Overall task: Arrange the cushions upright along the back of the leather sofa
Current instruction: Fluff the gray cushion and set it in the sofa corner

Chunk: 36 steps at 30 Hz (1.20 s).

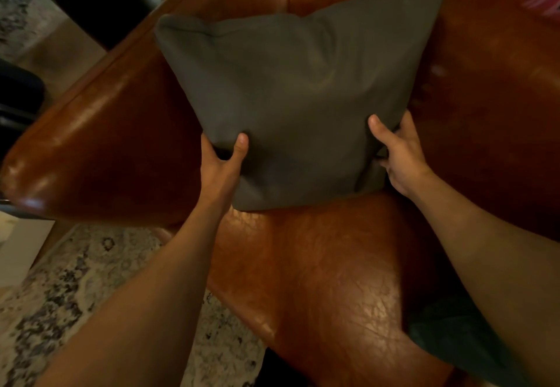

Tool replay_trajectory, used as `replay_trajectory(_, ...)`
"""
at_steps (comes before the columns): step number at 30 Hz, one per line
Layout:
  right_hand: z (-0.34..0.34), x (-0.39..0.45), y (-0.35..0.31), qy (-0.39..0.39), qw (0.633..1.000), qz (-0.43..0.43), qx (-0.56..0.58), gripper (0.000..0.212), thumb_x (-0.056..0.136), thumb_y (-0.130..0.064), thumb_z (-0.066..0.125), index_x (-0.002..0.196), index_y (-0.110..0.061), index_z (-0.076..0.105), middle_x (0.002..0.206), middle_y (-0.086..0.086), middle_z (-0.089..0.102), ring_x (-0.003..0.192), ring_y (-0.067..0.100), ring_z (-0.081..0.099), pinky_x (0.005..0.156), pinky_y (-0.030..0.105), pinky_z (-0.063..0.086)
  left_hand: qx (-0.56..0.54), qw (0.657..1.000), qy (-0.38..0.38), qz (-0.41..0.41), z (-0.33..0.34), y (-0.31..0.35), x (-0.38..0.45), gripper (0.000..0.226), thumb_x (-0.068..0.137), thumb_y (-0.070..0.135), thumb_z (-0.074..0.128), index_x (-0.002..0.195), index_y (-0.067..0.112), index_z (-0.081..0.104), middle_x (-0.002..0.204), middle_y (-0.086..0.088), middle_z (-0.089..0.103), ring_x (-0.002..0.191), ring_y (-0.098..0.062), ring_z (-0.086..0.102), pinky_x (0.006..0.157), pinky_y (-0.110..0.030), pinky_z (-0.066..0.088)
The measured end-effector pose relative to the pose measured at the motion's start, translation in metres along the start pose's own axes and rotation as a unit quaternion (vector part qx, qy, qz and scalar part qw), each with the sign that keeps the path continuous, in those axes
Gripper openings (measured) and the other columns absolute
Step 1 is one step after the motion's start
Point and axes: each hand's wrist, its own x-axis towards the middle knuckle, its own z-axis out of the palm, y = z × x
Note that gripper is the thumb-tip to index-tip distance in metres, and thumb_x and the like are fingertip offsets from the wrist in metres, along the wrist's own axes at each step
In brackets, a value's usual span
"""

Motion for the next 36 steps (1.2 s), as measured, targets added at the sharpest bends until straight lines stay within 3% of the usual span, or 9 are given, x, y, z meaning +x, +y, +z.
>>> replay_trajectory(3,0.0,-0.005,0.002,0.007,1.0,-0.018,-0.009,0.092,0.061,-0.061,0.084,0.141,-0.034,0.048,0.137,-0.015,0.063,0.123,0.002,0.06,0.109,0.05,0.046,0.01,1.0,0.001,0.003,-0.001,-0.002,0.0,0.106,0.061,0.085,0.072,0.15,0.042,0.035,0.154,0.011,0.048,0.142,-0.016,0.049,0.114,-0.055,0.046)
replay_trajectory(12,-0.005,0.011,0.003,-0.001,0.996,0.009,-0.087,0.099,0.065,-0.068,0.078,0.149,-0.043,0.031,0.144,-0.019,0.052,0.131,0.007,0.051,0.112,0.049,0.043,0.035,0.999,-0.007,-0.037,0.001,0.005,0.008,0.123,0.057,0.087,0.072,0.157,0.043,0.017,0.159,0.011,0.042,0.144,-0.019,0.046,0.116,-0.057,0.044)
replay_trajectory(15,-0.01,0.012,0.002,0.001,0.993,0.02,-0.115,0.101,0.065,-0.069,0.076,0.15,-0.042,0.03,0.146,-0.017,0.05,0.132,0.01,0.05,0.112,0.049,0.042,0.041,0.998,0.009,-0.051,0.001,0.006,0.006,0.121,0.056,0.087,0.073,0.157,0.044,0.019,0.159,0.011,0.042,0.144,-0.021,0.046,0.114,-0.059,0.044)
replay_trajectory(18,-0.019,0.007,0.006,0.015,0.987,0.033,-0.155,0.104,0.061,-0.074,0.075,0.15,-0.042,0.032,0.151,-0.01,0.048,0.137,0.016,0.047,0.111,0.049,0.043,0.038,0.998,0.023,-0.055,0.0,0.004,-0.003,0.108,0.067,0.079,0.074,0.156,0.038,0.03,0.157,0.009,0.047,0.143,-0.021,0.049,0.114,-0.057,0.046)
replay_trajectory(20,-0.028,-0.001,0.011,0.029,0.983,0.043,-0.174,0.101,0.063,-0.073,0.074,0.149,-0.04,0.035,0.149,-0.004,0.052,0.135,0.018,0.051,0.11,0.049,0.045,0.029,0.998,0.036,-0.05,0.001,0.001,-0.014,0.089,0.081,0.062,0.074,0.155,0.031,0.037,0.152,0.004,0.053,0.139,-0.023,0.054,0.112,-0.055,0.049)
replay_trajectory(24,-0.044,-0.027,0.025,0.036,0.979,0.067,-0.188,0.066,0.084,-0.05,0.073,0.143,-0.035,0.048,0.138,-0.001,0.061,0.125,0.019,0.058,0.108,0.048,0.048,0.029,0.996,0.069,-0.057,0.007,-0.006,-0.039,0.073,0.091,0.035,0.07,0.155,0.021,0.039,0.147,-0.004,0.059,0.133,-0.022,0.06,0.111,-0.052,0.051)
replay_trajectory(28,-0.06,-0.063,0.04,0.037,0.979,0.072,-0.185,0.052,0.088,-0.045,0.071,0.136,-0.035,0.055,0.133,-0.003,0.064,0.123,0.018,0.059,0.108,0.047,0.048,0.084,0.989,0.105,-0.061,0.015,-0.007,-0.068,0.06,0.096,0.026,0.067,0.151,0.016,0.046,0.149,-0.007,0.057,0.136,-0.023,0.056,0.113,-0.046,0.049)
replay_trajectory(32,-0.08,-0.105,0.054,0.042,0.983,0.087,-0.156,0.048,0.087,-0.047,0.07,0.132,-0.038,0.056,0.132,-0.004,0.065,0.123,0.017,0.059,0.109,0.046,0.047,0.104,0.991,0.04,-0.077,0.035,-0.018,-0.103,0.041,0.093,0.022,0.07,0.133,0.013,0.063,0.124,-0.001,0.066,0.122,-0.022,0.065,0.107,-0.053,0.053)
replay_trajectory(36,-0.099,-0.152,0.069,0.046,0.986,0.116,-0.111,0.043,0.089,-0.044,0.07,0.13,-0.037,0.057,0.13,-0.004,0.065,0.12,0.015,0.061,0.108,0.045,0.048,0.118,0.987,-0.058,-0.092,0.07,-0.033,-0.151,0.033,0.096,0.011,0.067,0.128,0.01,0.065,0.117,-0.004,0.066,0.119,-0.027,0.066,0.106,-0.057,0.053)
